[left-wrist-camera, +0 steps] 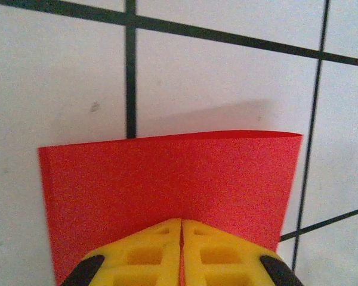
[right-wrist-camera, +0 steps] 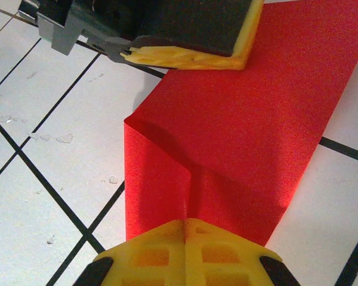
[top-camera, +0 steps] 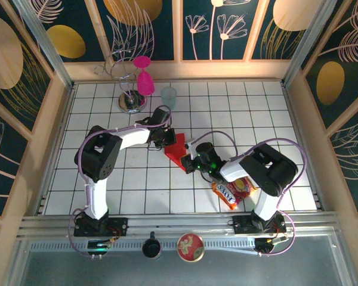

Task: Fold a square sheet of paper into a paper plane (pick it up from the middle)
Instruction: Third fold the triangle at the center of the table.

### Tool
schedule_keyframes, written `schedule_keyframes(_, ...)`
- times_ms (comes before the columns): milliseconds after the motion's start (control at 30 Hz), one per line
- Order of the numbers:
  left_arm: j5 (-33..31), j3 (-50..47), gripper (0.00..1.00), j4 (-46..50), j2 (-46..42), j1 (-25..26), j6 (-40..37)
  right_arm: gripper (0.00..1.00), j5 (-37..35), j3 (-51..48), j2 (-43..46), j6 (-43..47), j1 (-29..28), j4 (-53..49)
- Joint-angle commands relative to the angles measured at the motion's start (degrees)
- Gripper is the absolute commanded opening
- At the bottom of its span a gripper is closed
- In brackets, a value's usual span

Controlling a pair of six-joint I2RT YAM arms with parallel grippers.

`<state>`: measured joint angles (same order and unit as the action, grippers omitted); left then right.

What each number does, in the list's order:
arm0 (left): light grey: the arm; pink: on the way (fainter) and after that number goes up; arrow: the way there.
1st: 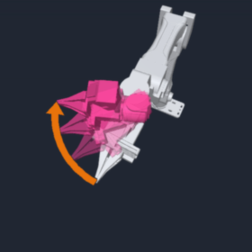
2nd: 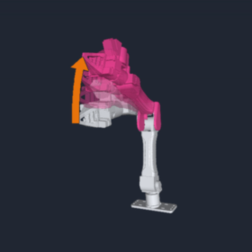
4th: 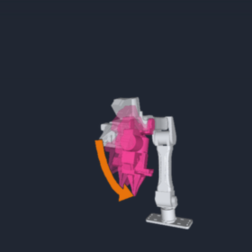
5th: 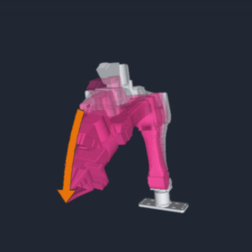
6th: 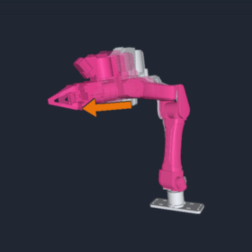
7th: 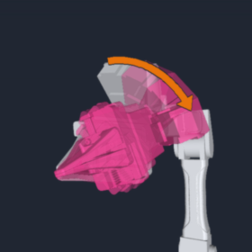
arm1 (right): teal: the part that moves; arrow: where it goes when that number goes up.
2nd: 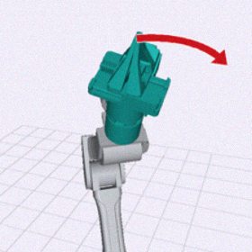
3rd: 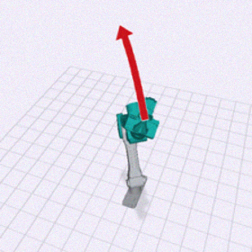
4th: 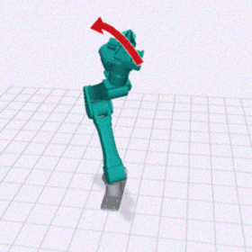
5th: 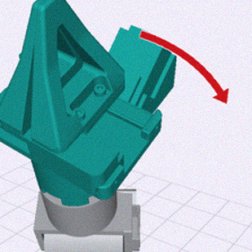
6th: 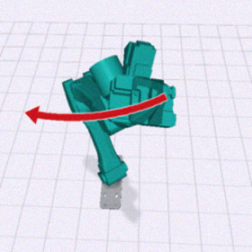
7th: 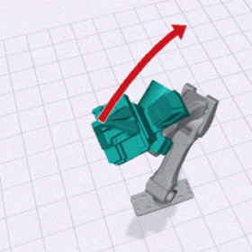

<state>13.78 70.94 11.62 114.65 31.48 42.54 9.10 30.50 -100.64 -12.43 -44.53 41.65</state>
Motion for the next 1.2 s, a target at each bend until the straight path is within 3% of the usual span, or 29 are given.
schedule_keyframes(0, -1.45, 0.93, 0.07, 3.12, 1.00, -0.37, -1.40, 0.00, 1.24, 1.30, -1.12, -0.76, 0.79, -0.13)
schedule_keyframes(433, -0.63, 0.96, 0.03, 4.34, 2.79, -0.32, -2.46, 0.00, 1.62, 2.61, -1.85, -0.85, 1.20, -1.24)
schedule_keyframes(1167, -0.33, 1.22, 0.04, 4.29, 2.99, -0.29, -2.64, 0.00, 2.67, 3.60, -1.17, -1.76, 1.29, -5.50)
